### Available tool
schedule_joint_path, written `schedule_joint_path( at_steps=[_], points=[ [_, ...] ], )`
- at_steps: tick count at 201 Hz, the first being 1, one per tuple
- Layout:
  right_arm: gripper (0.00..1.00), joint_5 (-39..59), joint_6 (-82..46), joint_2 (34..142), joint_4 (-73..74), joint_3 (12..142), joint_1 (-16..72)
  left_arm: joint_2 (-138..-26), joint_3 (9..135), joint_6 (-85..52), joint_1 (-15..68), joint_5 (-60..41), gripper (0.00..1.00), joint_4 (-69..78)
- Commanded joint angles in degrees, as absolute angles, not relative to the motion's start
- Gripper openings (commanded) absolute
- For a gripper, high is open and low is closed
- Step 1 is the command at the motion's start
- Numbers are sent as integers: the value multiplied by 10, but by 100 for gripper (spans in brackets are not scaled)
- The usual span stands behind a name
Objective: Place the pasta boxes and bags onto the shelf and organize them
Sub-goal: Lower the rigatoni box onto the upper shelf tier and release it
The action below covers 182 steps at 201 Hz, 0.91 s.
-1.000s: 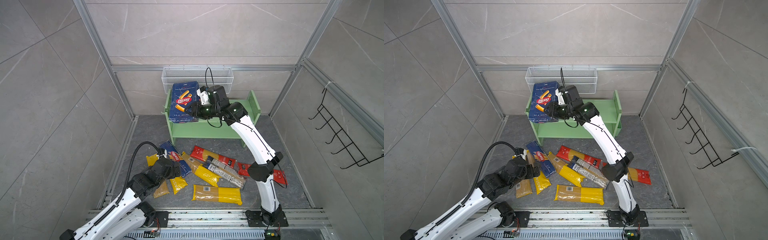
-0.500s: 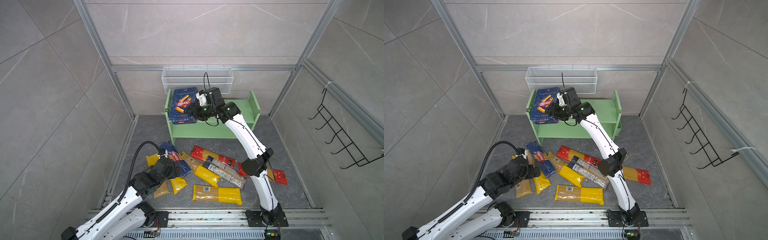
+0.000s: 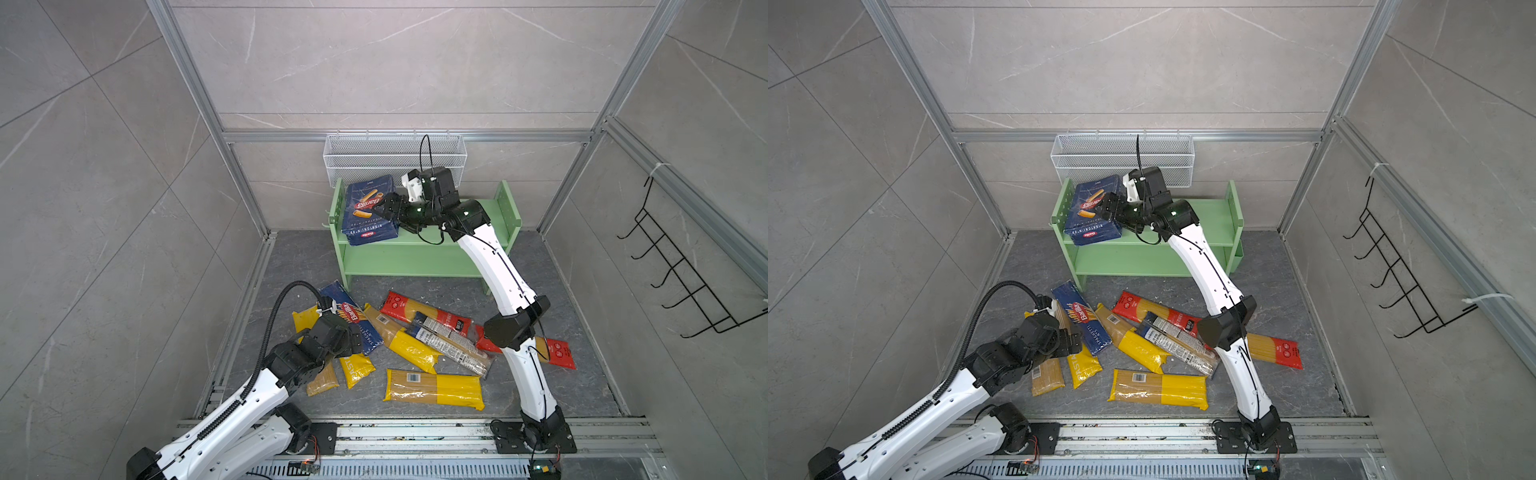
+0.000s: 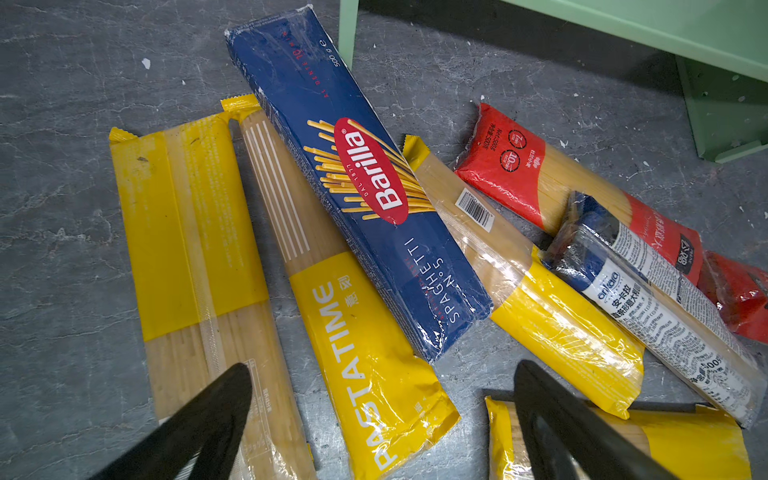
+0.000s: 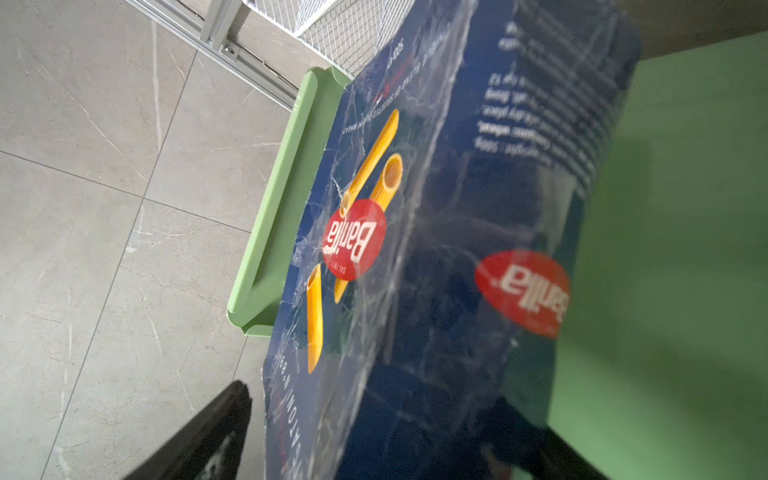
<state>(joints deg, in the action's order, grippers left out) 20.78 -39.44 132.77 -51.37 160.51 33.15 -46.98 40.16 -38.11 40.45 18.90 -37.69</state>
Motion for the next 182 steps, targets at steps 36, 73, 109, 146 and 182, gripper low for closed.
schedule_joint_path(
  at_steps=[36, 73, 109, 146, 182],
  points=[
    [91, 106, -315, 1275, -580, 1602, 331, -467, 423, -371, 401, 182, 100, -377],
    [91, 63, -290, 1244, -590, 1563, 331, -463, 423, -374, 401, 183, 100, -379],
    [89, 57, -279, 1240, -589, 1555, 332, -463, 424, -377, 401, 189, 100, -383],
    [87, 78, -285, 1270, -581, 1580, 331, -463, 427, -381, 401, 193, 100, -389],
    [86, 110, -297, 1319, -568, 1625, 331, -455, 427, -385, 401, 204, 100, -401]
  ],
)
